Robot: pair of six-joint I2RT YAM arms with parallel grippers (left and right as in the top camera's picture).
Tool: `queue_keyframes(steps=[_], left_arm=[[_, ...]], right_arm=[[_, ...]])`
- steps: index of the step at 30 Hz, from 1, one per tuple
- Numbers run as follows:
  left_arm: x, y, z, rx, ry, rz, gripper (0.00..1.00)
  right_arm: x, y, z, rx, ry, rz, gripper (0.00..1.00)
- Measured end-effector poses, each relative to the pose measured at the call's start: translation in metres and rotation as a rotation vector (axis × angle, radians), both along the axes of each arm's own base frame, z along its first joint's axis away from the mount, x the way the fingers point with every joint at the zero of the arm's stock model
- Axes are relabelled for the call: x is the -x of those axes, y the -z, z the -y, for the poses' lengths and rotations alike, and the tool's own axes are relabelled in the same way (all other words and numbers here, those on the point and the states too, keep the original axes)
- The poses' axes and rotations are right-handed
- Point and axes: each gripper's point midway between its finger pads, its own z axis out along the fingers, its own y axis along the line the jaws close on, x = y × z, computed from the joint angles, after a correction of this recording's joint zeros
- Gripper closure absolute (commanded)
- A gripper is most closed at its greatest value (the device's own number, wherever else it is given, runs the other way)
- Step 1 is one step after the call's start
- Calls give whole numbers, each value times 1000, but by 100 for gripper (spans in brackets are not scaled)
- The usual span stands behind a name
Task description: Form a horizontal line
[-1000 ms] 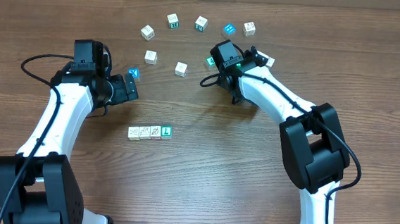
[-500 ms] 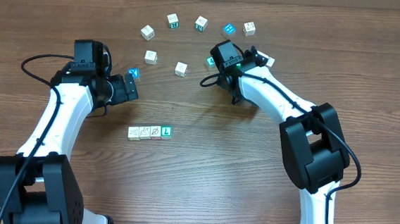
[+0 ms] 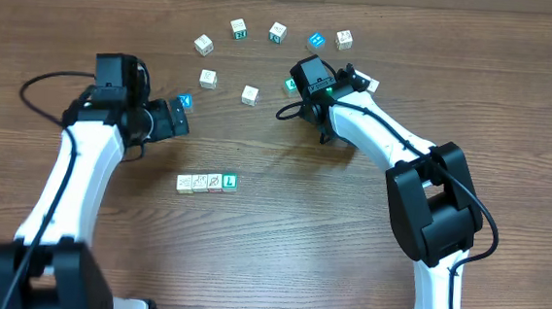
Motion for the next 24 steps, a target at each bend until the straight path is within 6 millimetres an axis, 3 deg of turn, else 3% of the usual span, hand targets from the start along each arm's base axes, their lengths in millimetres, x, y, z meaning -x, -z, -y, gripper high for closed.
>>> queue_keyframes(steps=[6,12,16,21,24], left_arm=[[7,-65,0,-12,0,184,0],[21,-111,1,-22,-2,320,0],[40,-116,-4,-53,-23,350,0],[63,-105,-6,-70,-36,336,0],[68,-99,-7,-72,-38,323,1]], right_arm=[[0,0,0,1,0,0,0],[0,0,0,0,0,0,0],[0,0,0,0,0,1,0],[0,0,0,0,0,0,0],[0,0,0,0,0,0,0]])
